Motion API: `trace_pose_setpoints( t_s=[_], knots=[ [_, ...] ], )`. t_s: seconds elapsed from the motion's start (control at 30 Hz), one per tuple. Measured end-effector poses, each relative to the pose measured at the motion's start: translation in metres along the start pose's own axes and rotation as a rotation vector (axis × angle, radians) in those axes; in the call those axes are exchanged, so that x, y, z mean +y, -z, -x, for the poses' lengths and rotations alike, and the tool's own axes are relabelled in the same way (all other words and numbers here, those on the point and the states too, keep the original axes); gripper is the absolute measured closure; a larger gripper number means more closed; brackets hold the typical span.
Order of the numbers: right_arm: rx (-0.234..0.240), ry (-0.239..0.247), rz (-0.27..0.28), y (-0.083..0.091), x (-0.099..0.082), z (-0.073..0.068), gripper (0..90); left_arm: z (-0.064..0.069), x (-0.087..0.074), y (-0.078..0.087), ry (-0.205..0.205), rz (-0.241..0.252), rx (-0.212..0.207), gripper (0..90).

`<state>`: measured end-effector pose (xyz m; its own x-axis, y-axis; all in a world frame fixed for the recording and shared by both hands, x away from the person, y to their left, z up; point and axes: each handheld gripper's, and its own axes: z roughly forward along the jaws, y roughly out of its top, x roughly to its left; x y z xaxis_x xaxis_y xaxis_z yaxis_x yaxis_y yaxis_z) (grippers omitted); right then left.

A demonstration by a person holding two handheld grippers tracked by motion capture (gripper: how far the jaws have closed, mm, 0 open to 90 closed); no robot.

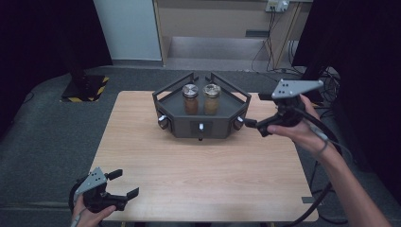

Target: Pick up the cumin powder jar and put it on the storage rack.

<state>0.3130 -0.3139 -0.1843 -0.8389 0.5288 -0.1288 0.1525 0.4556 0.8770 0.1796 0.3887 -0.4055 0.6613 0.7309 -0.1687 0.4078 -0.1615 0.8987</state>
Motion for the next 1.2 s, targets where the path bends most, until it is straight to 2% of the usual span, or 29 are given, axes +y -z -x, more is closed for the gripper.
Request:
trace_pose_setpoints(
  t_s=[0.13,0.27,0.43,0.57,0.83,1.2],
  knots=[
    [0.007,-0.01,0.022,0.012,-0.025,-0.012,4.1,0.0,0.0,-0.001,0.002,-0.001,0.003,1.1],
    [-0.011,0.012,0.024,0.021,-0.034,-0.024,3.6,0.001,0.001,-0.001,-0.001,-0.006,0.004,1.1],
    [-0.028,0.019,0.054,0.028,-0.046,-0.038,3.5,0.001,0.0,0.0,0.0,-0.002,0.006,1.1],
    [-0.019,0.021,0.054,0.025,-0.058,-0.047,3.2,0.001,0.0,0.0,-0.004,-0.003,0.004,1.1],
    [-0.04,0.028,0.043,0.017,-0.095,-0.071,2.8,0.002,0.0,-0.001,-0.005,-0.003,0.006,1.0],
    [-0.029,-0.074,0.09,0.008,-0.152,-0.082,3.4,0.002,0.001,0.0,-0.008,-0.005,0.009,1.1]
  ],
)
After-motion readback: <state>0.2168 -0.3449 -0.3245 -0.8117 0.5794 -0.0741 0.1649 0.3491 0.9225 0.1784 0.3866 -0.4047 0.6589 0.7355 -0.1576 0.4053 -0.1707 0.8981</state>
